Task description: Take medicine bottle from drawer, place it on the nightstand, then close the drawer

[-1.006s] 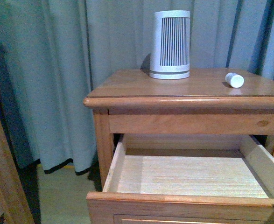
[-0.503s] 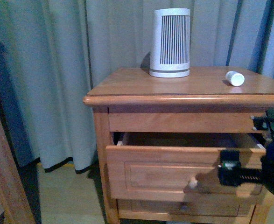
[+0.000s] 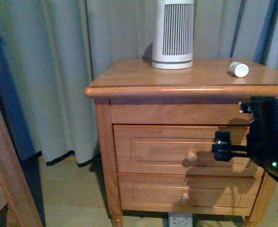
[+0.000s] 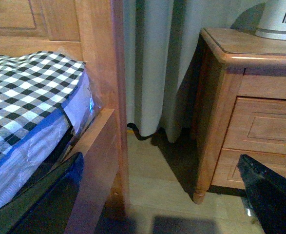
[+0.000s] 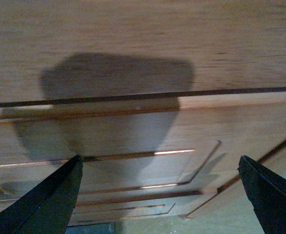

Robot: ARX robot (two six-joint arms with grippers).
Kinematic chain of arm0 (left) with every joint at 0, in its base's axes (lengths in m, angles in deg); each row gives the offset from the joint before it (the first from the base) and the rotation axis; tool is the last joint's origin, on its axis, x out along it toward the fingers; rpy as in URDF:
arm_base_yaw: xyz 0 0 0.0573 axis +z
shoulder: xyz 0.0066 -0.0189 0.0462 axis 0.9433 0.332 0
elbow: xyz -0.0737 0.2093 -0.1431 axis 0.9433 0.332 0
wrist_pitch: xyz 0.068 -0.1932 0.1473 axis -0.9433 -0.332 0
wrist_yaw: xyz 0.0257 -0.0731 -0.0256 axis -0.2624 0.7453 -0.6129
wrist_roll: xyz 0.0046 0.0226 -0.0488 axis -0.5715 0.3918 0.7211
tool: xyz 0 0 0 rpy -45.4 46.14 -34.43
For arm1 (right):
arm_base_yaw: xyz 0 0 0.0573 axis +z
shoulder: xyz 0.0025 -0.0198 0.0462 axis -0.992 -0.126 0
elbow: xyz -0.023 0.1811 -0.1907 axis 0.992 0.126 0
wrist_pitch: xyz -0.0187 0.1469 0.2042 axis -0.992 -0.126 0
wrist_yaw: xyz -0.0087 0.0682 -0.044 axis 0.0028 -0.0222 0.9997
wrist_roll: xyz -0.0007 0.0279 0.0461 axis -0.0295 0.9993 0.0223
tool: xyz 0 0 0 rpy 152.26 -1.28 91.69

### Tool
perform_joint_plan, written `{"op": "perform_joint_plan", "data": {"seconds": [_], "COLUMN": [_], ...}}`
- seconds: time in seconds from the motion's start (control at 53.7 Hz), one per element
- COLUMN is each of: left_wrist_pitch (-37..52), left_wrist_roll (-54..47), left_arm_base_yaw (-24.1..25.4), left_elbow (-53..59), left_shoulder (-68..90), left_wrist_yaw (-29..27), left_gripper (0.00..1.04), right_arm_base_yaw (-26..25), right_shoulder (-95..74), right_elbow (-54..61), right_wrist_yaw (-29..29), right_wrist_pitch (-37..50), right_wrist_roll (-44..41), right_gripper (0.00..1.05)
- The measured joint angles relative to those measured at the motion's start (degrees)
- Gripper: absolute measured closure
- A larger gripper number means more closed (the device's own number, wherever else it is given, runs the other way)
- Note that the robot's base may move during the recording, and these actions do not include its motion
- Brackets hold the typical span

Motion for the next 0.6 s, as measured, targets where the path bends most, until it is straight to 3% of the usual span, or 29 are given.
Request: {"op": "perform_joint_plan", "data": {"seconds": [0.261, 0.596], "left_wrist_pitch": [0.0, 0.0], "left_wrist_roll": [0.0, 0.0], "left_arm_base_yaw": [0.0, 0.0], "left_elbow": [0.0, 0.0], "left_shoulder": [0.0, 0.0], "left_wrist_yaw": [0.02, 0.02], "left_gripper": [0.07, 0.07], "right_arm_base_yaw": [-0.92, -1.36], "right_shoulder": [27.56, 81.24], "right_elbow": [21.88, 43.47], "right_wrist_yaw": [-0.07, 0.61], "right_wrist_pitch": [-4.33, -27.15], "right_wrist_roll": [3.52, 0.52], "right_gripper": [0.07, 0.07]}}
